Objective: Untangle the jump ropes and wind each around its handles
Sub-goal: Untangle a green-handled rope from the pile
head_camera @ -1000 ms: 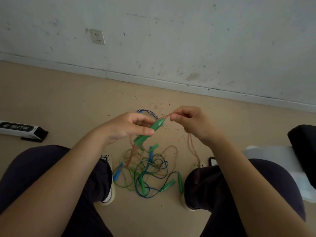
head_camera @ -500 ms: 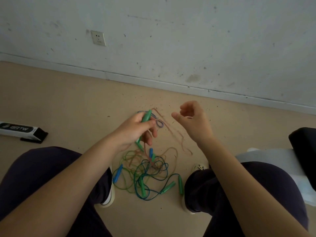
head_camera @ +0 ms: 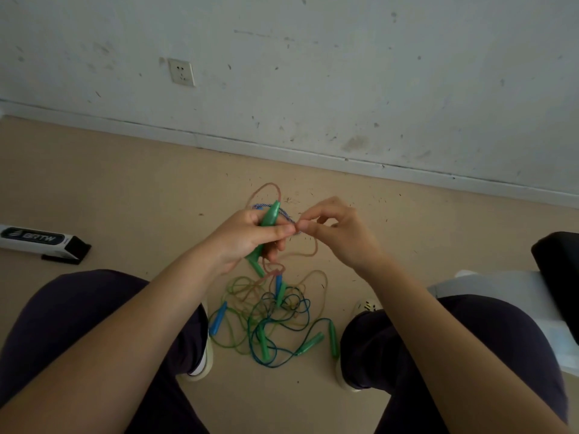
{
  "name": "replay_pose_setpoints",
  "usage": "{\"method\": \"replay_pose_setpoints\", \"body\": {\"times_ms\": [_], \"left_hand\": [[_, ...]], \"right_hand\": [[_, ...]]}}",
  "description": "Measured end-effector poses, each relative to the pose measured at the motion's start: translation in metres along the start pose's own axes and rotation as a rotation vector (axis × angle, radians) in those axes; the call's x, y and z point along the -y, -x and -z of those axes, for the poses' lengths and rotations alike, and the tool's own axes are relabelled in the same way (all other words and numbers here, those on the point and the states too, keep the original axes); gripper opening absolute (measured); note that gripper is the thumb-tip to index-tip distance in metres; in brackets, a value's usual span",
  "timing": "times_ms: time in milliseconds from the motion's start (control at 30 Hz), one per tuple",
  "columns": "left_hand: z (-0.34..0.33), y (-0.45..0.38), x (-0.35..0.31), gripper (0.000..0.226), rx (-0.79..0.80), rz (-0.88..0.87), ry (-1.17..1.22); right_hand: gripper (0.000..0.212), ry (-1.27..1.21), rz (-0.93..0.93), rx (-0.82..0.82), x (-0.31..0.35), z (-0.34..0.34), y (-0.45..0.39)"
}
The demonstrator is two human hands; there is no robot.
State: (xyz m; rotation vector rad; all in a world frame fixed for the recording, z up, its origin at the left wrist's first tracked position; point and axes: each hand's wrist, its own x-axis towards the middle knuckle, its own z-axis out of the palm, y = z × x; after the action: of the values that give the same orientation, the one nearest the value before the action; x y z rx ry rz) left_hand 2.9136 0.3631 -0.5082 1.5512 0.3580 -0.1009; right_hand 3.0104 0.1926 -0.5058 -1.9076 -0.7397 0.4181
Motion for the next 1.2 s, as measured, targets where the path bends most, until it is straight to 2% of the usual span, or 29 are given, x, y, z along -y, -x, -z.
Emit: {"method": "replay_pose_setpoints", "body": {"times_ms": [100, 167, 200, 300, 433, 533, 667, 800, 900, 967, 1067, 1200], "left_hand": [[0.006, -0.001, 0.002, 0.035, 0.024, 0.047, -0.055], [0.011, -0.003, 0.005, 0.023, 0.012, 0.075, -0.069], [0.014, -0.004, 0.006, 0.017, 0.001, 0.08, -0.07], [0.014, -0.004, 0.009, 0.015, -0.013, 0.062, -0.086], [0.003, -0.001, 0.009, 0.008, 0.035, 0.017, -0.116], [0.001, -0.001, 0.007, 0.007, 0.055, 0.006, -0.158], [0.008, -0.001, 0.006, 0.013, 0.041, 0.049, -0.248], [0.021, -0.004, 0.007, 0.01, -0.121, 0.039, -0.378], [0.029, -0.003, 0.005, 0.012, -0.16, 0.014, -0.4], [0.03, 0.0, 0.003, 0.012, -0.169, 0.006, -0.406], [0.03, 0.001, 0.004, 0.021, -0.188, -0.001, -0.44], [0.025, 0.003, 0.001, 0.01, -0.103, -0.042, -0.319]], "right_hand": [[0.006, 0.009, -0.074, -0.158, -0.001, 0.006, -0.002], [0.01, -0.076, -0.155, -0.285, -0.003, 0.016, -0.005], [0.009, -0.148, -0.172, -0.298, -0.004, 0.02, -0.006], [0.013, -0.334, -0.149, -0.148, -0.002, 0.023, -0.005], [0.015, -0.14, -0.128, 0.177, 0.003, 0.007, 0.002], [0.01, 0.022, -0.1, 0.244, 0.003, 0.002, 0.002], [0.007, 0.045, -0.12, 0.111, -0.004, 0.011, -0.004], [0.011, -0.16, -0.223, -0.138, -0.011, 0.022, -0.007], [0.009, -0.221, -0.274, -0.205, -0.011, 0.027, -0.009], [0.011, -0.222, -0.284, -0.151, -0.01, 0.028, -0.009], [0.017, -0.149, -0.3, 0.057, -0.006, 0.025, -0.004], [0.021, -0.171, -0.269, 0.234, -0.003, 0.015, 0.002]]}}
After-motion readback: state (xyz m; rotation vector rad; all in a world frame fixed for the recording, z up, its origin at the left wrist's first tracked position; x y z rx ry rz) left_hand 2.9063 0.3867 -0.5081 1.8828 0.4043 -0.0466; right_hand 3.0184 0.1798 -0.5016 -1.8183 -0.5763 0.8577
